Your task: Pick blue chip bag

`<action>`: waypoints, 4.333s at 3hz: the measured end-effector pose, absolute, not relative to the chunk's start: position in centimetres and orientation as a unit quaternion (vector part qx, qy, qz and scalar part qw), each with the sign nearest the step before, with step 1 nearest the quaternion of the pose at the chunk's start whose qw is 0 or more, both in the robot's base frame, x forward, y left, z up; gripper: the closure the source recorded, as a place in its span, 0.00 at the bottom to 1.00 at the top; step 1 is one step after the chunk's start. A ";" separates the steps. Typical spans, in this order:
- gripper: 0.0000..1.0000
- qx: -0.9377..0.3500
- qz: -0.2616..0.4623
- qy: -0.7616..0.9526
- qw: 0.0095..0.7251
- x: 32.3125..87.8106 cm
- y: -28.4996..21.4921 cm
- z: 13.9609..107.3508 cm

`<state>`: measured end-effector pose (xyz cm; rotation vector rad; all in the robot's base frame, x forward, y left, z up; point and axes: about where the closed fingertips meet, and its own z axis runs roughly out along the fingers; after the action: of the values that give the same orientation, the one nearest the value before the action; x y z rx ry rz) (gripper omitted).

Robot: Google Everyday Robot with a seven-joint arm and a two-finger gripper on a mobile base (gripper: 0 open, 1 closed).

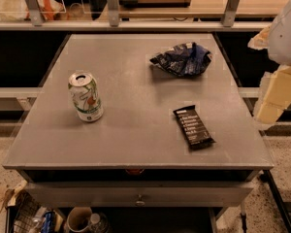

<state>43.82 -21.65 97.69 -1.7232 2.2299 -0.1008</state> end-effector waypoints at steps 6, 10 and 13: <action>0.00 -0.340 -0.001 0.831 0.441 50.9 -31.8 93.4; 0.00 -0.284 0.058 0.792 0.537 56.1 -30.6 96.6; 0.00 -0.351 0.059 0.763 0.539 62.8 -24.7 95.7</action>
Offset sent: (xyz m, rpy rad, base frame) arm 0.0274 -0.0296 -0.0281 0.0460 -0.0662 -0.1315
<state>62.82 -24.71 95.68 -0.8343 1.8156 0.1403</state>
